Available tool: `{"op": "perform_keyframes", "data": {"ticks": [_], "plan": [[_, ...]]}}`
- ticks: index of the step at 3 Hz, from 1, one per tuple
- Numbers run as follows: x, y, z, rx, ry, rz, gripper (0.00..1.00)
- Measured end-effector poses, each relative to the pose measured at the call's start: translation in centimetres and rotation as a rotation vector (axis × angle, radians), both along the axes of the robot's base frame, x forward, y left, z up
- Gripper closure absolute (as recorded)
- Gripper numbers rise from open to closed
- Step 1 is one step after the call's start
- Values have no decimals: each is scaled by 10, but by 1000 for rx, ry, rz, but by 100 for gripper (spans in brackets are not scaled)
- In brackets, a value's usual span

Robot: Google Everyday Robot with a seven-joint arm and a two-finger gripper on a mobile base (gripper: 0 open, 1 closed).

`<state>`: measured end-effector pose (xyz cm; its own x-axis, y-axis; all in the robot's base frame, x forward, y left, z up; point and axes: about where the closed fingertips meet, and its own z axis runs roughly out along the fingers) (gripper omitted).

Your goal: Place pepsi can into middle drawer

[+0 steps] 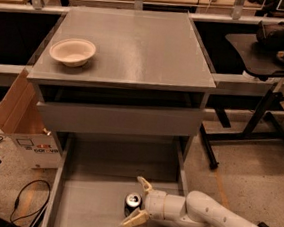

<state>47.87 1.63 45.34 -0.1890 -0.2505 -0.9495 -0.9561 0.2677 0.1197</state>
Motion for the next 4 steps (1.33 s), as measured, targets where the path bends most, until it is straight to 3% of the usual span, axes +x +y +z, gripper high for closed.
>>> {"op": "perform_keyframes", "data": {"ticks": [1, 2, 3, 4], "plan": [[0, 1, 0, 2, 0, 2, 0], [7, -1, 22, -40, -32, 24, 0], [18, 1, 77, -150, -69, 112, 0], [41, -12, 175, -298, -128, 188, 0]]}}
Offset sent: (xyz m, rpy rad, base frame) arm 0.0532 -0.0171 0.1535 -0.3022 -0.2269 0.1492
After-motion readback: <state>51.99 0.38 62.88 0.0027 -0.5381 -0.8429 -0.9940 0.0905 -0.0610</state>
